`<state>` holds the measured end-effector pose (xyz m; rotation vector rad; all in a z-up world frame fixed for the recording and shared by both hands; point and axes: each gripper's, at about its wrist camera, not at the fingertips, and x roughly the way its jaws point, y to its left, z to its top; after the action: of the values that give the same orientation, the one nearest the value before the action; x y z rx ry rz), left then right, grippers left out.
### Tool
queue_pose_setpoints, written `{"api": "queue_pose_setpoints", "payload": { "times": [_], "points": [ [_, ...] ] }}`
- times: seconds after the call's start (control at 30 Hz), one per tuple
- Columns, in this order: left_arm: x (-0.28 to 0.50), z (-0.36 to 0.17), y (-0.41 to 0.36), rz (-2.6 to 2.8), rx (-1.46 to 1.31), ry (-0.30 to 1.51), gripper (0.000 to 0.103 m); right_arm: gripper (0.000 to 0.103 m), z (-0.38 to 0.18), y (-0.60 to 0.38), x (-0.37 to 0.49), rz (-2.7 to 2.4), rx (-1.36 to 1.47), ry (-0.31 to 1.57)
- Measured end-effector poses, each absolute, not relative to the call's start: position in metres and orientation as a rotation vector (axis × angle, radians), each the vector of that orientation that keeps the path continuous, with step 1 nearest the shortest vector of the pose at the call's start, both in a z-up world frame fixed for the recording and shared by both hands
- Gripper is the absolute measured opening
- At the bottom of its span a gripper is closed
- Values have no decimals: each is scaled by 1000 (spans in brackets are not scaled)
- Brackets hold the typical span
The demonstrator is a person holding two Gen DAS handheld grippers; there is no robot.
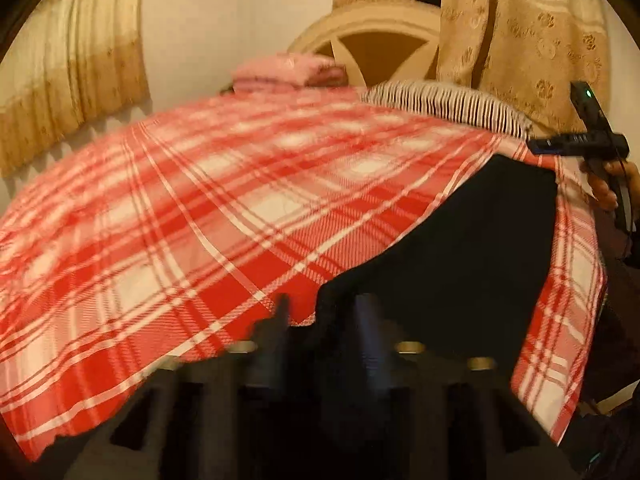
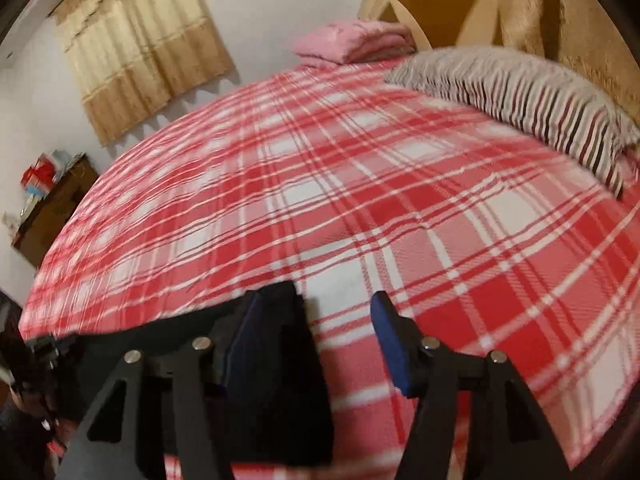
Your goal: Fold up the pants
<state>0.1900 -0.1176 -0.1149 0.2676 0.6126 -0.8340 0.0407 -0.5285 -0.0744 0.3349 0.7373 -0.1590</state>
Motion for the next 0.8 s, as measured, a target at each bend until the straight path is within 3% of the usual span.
{"api": "queue_pose_setpoints", "payload": {
  "times": [0.07, 0.3, 0.4, 0.47, 0.57, 0.8],
  "points": [
    [176, -110, -112, -849, 239, 573, 69, 60, -68, -517, 28, -142, 304, 734],
    [142, -116, -140, -919, 244, 589, 69, 52, -70, -473, 10, -168, 204, 781],
    [135, -126, -145, -962, 207, 621, 69, 42, -80, -489, 8, -215, 288, 779],
    [131, -136, -150, -980, 208, 651, 69, 24, -85, -496, 6, -189, 344, 779],
    [129, -146, -150, -975, 211, 677, 69, 12, -96, -503, 8, -165, 400, 792],
    [134, -149, -136, -995, 145, 720, 69, 9, -82, -503, -14, -181, 406, 709]
  ]
}}
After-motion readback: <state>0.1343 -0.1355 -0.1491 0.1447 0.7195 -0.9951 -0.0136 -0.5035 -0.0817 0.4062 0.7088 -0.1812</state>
